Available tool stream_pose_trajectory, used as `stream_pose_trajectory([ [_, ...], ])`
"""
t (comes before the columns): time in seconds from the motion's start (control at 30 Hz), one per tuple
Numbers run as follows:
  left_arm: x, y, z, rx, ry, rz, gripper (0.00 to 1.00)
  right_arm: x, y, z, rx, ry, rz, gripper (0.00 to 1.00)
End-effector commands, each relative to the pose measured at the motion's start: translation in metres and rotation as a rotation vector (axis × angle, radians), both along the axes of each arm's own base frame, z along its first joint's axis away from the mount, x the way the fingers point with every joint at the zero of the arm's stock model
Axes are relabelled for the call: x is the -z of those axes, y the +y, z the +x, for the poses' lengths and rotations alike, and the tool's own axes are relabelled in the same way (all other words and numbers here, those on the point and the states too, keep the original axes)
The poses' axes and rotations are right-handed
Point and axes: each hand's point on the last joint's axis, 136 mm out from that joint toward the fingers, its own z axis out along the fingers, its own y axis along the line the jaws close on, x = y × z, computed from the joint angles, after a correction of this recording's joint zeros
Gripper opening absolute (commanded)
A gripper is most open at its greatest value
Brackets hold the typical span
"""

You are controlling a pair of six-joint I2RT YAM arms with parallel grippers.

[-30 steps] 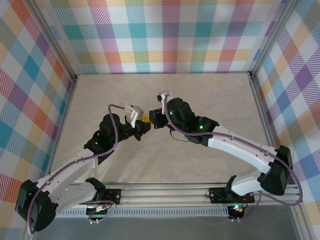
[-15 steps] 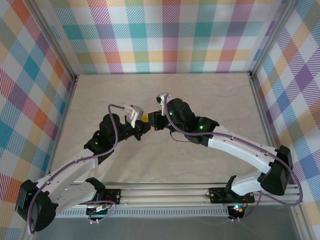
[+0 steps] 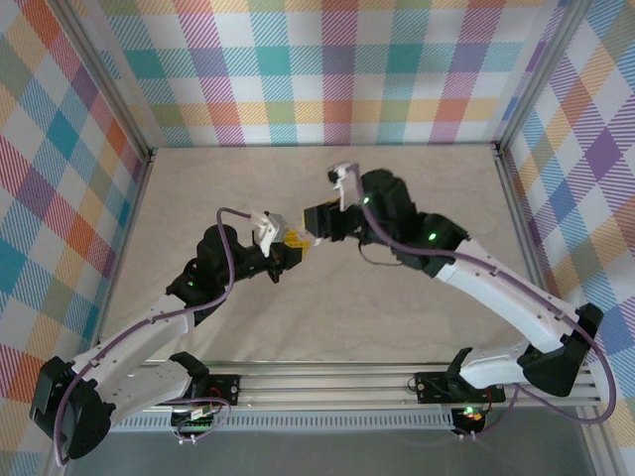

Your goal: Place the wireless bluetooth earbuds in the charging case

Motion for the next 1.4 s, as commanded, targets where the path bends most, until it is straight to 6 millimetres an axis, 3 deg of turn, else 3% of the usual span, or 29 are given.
stream_pose_trajectory([
  [0.0, -0.035, -0.008, -0.022, 0.121, -0.100, -0.052, 0.00, 0.000, -0.003, -0.013, -0.153, 0.095, -0.028, 0.44],
  [0.2, -0.050, -0.011, -0.039, 0.202, -0.119, -0.088, 0.00, 0.007, -0.008, -0.018, -0.275, 0.241, 0.022, 0.51],
  [0.47, -0.055, -0.013, -0.040, 0.211, -0.102, -0.115, 0.00, 0.023, 0.010, -0.031, -0.409, 0.361, 0.055, 0.48],
  [0.67, -0.055, -0.012, -0.034, 0.185, -0.093, -0.118, 0.00, 0.020, 0.019, -0.043, -0.504, 0.422, 0.110, 0.46],
  [0.87, -0.060, -0.013, -0.035, 0.189, -0.101, -0.132, 0.00, 0.020, 0.012, -0.042, -0.469, 0.401, 0.077, 0.46],
  [1.07, -0.057, -0.013, -0.035, 0.189, -0.096, -0.132, 0.00, 0.042, -0.001, -0.022, -0.308, 0.405, -0.027, 0.48],
  [1.2, -0.056, -0.013, -0.034, 0.186, -0.091, -0.142, 0.00, 0.053, 0.005, -0.022, -0.332, 0.459, -0.038, 0.48],
  [1.37, -0.050, -0.010, -0.024, 0.127, -0.070, -0.133, 0.00, 0.042, 0.016, -0.039, -0.462, 0.501, 0.051, 0.47],
])
